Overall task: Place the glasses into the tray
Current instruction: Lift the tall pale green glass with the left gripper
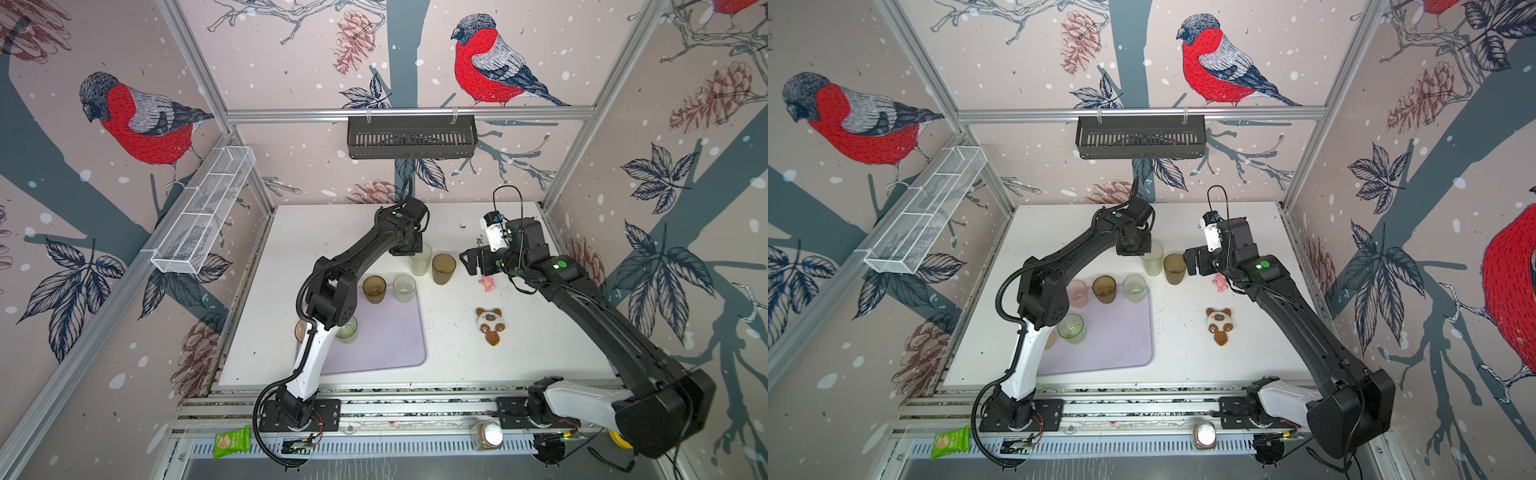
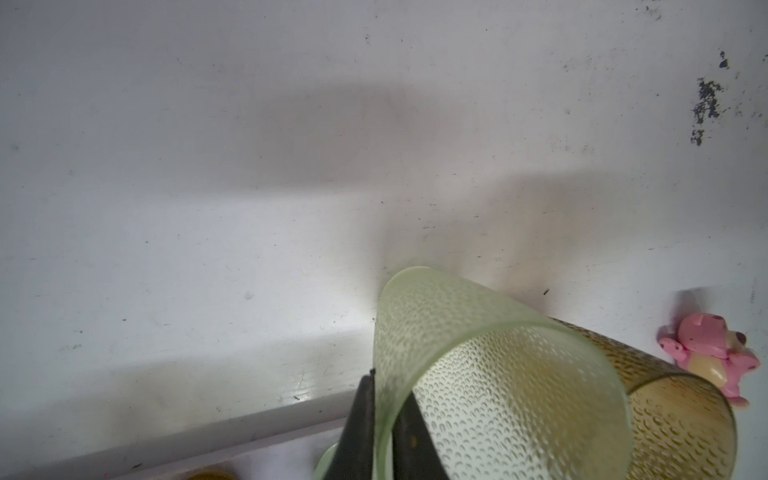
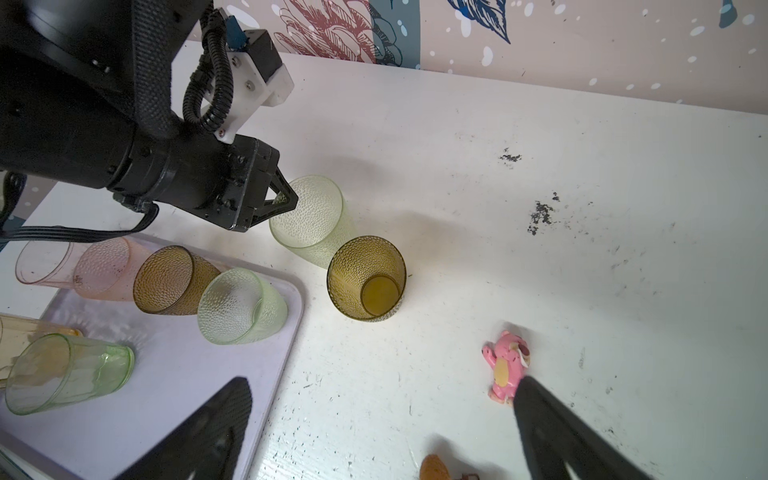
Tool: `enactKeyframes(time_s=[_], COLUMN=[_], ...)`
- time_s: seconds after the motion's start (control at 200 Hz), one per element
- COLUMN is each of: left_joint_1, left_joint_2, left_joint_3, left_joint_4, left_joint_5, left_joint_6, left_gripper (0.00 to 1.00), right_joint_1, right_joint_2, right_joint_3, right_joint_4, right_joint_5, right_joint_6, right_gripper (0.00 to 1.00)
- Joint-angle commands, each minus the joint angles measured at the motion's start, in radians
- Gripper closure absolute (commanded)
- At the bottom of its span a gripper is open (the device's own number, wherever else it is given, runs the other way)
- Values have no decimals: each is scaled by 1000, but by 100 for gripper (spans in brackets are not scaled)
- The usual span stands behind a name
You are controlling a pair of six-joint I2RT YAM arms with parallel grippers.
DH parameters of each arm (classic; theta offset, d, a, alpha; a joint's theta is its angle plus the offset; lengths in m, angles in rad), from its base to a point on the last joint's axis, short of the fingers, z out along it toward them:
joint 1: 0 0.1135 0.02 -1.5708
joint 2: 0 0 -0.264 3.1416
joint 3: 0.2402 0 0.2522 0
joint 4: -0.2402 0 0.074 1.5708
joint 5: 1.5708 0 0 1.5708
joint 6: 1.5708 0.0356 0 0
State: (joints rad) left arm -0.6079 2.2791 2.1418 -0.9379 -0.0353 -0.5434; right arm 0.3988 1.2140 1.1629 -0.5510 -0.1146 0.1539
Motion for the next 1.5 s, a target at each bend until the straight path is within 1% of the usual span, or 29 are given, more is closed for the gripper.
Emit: enactKeyframes(time_s=[0.0, 0.225, 0.5, 0.856, 1.161, 1.491], left_joint_1=[2, 8, 25, 41, 40, 40], left_joint_2=[-4, -15, -47, -127, -230, -322], left_joint_3=[8, 10, 13, 12, -6, -15], left_joint_4=[-27, -27, -37, -70, -109, -165], left_joint_5=[-27, -43, -89, -125, -146, -141], left_joint_6=[-2, -6, -18, -23, -30, -20], left_gripper=[90, 94, 100, 100, 100, 100], right_joint_1=[0, -2, -2, -3, -3, 0], right_joint_2=[-5, -5, -7, -20, -28, -27], right_joint_3=[7, 10, 15, 15, 16, 24], right_joint_4=[23, 22, 23, 29, 33, 37], right_joint_5=[4, 6, 6, 3, -3, -14], right_joint_6=[-7, -7, -7, -9, -7, -10], right_gripper=[0, 0, 0, 0, 0, 0])
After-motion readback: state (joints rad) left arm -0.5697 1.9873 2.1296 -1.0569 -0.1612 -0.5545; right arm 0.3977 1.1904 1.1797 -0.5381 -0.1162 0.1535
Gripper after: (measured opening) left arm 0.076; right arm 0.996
